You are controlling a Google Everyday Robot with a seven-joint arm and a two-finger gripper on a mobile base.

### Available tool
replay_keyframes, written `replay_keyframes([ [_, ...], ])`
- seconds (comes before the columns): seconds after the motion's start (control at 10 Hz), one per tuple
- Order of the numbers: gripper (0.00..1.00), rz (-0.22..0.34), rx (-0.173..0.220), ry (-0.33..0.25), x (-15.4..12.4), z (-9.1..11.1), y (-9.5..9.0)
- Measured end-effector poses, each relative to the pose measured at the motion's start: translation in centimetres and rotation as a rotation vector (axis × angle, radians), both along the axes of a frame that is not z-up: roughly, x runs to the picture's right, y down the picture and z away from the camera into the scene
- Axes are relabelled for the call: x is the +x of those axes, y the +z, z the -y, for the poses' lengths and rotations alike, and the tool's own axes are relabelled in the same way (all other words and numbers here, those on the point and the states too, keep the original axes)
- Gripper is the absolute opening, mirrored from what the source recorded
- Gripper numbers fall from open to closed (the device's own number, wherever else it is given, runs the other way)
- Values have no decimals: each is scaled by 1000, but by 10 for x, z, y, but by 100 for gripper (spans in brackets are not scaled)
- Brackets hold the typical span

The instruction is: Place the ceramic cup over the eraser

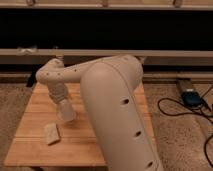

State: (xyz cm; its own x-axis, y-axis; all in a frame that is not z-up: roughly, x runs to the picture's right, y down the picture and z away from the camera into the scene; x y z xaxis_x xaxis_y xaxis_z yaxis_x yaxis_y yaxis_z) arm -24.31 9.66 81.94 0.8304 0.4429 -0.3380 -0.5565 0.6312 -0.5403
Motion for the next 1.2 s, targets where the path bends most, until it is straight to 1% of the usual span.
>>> replay_keyframes([
  [0.1,73,-13,4,-7,2,-1,4],
  [0.2,70,-22,7,-10,3,-3,6],
  [0.3,59,-37,15,-17,5,-5,9],
  [0.4,51,-51,29,-24,8,-6,10],
  [0.5,41,-53,36,-28,7,-6,10],
  [0.7,19,-58,40,-19,14,-3,7],
  [0.9,3,-51,39,-1,19,0,-1],
  [1.0,0,-48,47,14,23,7,-11],
  [1.2,0,-46,55,44,33,21,-34],
])
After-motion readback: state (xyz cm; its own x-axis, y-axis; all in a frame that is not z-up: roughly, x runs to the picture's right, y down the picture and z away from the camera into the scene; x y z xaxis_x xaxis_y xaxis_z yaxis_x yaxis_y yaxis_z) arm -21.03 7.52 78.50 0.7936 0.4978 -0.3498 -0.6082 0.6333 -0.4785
